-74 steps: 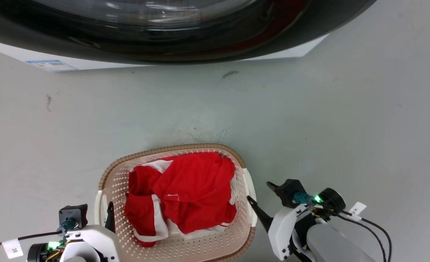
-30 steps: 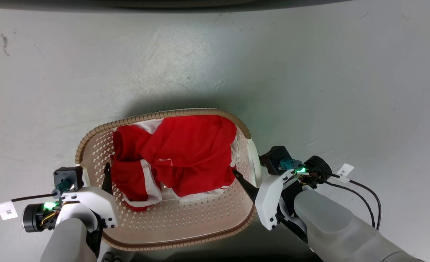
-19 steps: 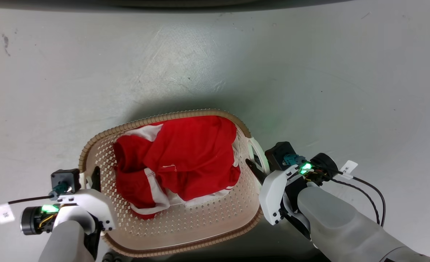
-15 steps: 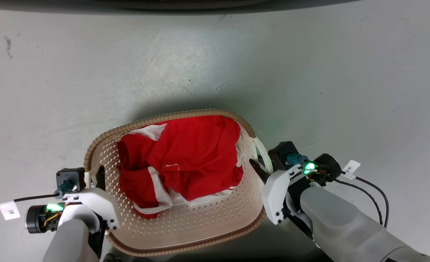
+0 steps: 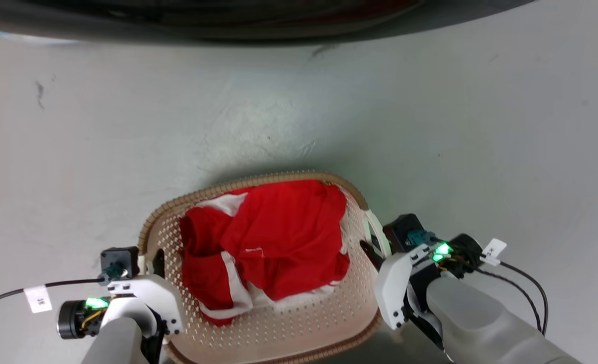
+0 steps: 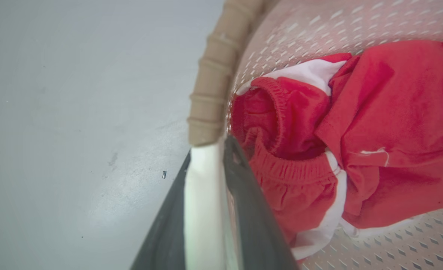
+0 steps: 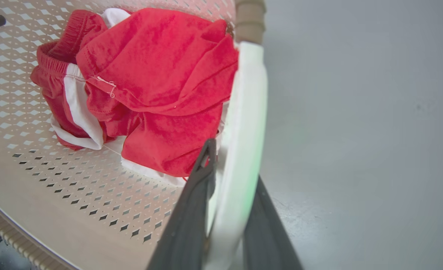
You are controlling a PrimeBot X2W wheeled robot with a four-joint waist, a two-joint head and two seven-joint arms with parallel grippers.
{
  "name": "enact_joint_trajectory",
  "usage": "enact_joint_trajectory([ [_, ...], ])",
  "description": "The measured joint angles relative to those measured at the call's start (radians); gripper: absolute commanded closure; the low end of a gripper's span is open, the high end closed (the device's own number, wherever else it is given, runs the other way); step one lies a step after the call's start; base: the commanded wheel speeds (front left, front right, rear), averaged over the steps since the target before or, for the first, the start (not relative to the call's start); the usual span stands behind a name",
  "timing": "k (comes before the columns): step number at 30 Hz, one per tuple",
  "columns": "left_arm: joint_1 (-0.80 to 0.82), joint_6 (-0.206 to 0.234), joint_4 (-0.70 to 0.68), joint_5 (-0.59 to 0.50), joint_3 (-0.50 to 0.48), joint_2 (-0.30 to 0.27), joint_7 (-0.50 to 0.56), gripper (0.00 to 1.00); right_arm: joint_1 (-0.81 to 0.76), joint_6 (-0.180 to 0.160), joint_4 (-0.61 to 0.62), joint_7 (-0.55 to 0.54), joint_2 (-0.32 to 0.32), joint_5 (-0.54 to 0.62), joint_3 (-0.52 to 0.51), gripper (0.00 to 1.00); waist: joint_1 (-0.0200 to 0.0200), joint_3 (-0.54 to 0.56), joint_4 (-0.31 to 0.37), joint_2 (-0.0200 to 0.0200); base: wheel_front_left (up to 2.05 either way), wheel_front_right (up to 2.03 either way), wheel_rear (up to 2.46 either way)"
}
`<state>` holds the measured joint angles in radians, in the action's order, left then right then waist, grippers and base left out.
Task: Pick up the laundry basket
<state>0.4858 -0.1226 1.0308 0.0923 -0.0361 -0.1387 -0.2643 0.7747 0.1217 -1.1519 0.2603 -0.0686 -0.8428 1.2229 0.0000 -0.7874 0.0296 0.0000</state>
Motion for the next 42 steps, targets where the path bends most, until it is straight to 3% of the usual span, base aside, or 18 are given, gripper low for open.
enact_joint_trajectory([
  [8, -0.007, 0.000, 0.073, 0.021, 0.076, 0.025, 0.001, 1.00, -0.059, 0.000, -0.046, -0.016, -0.003, -0.023, 0.005, 1.00, 0.0000, 0.125, 0.001, 0.0000, 0.00, 0.00, 0.00],
  [19, -0.012, 0.000, 0.202, 0.116, 0.261, 0.053, 0.009, 1.00, -0.168, -0.001, -0.082, -0.087, -0.011, -0.059, 0.007, 1.00, -0.0001, 0.341, 0.011, 0.0000, 0.00, 0.00, 0.00],
  [42, -0.046, 0.004, 0.169, 0.445, 0.621, 0.055, 0.330, 1.00, -0.242, -0.001, -0.139, -0.293, -0.020, -0.106, 0.024, 1.00, -0.0002, 0.735, 0.039, 0.0001, 0.00, 0.00, 0.00],
])
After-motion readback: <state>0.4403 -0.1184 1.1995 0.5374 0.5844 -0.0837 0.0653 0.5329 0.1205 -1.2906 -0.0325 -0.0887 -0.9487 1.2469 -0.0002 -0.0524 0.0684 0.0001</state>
